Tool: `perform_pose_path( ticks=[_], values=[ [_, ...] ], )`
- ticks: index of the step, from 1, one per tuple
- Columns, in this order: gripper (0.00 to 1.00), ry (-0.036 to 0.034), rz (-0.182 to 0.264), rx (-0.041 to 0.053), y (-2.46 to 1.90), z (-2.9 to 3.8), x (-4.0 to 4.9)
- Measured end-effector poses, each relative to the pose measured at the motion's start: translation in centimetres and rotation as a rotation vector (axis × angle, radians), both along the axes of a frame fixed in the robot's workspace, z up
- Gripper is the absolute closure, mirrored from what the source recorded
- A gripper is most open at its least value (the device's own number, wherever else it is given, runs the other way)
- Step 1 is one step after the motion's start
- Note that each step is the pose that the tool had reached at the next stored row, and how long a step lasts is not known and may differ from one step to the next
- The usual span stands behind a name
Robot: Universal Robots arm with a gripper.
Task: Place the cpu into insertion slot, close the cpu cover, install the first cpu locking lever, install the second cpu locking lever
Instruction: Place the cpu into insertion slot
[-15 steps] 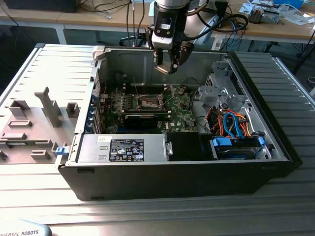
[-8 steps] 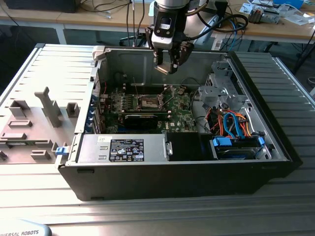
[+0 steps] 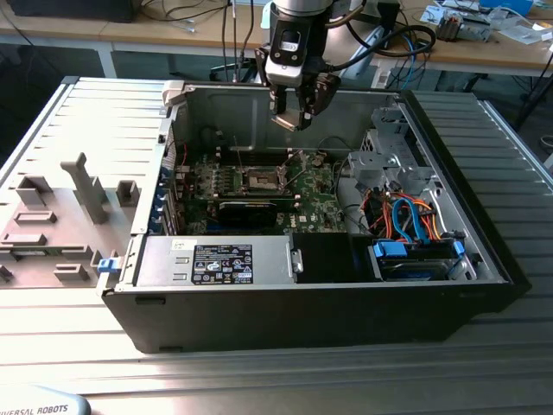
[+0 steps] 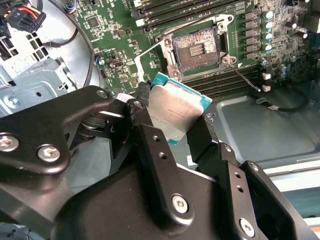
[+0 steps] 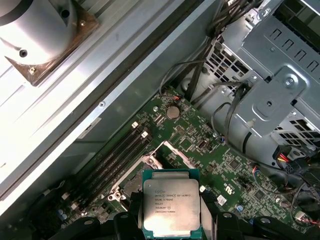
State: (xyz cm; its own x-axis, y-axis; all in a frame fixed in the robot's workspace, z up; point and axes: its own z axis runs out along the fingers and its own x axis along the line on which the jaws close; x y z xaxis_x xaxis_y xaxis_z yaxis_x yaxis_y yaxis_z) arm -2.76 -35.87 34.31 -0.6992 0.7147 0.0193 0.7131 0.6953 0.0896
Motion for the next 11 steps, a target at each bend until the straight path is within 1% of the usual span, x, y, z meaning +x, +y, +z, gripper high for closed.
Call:
perform_pose_path(
  ticks=[11],
  values=[
    [0.46,0.0000,-0.011,0.0000,0.00,0.00,0.00]
  ],
)
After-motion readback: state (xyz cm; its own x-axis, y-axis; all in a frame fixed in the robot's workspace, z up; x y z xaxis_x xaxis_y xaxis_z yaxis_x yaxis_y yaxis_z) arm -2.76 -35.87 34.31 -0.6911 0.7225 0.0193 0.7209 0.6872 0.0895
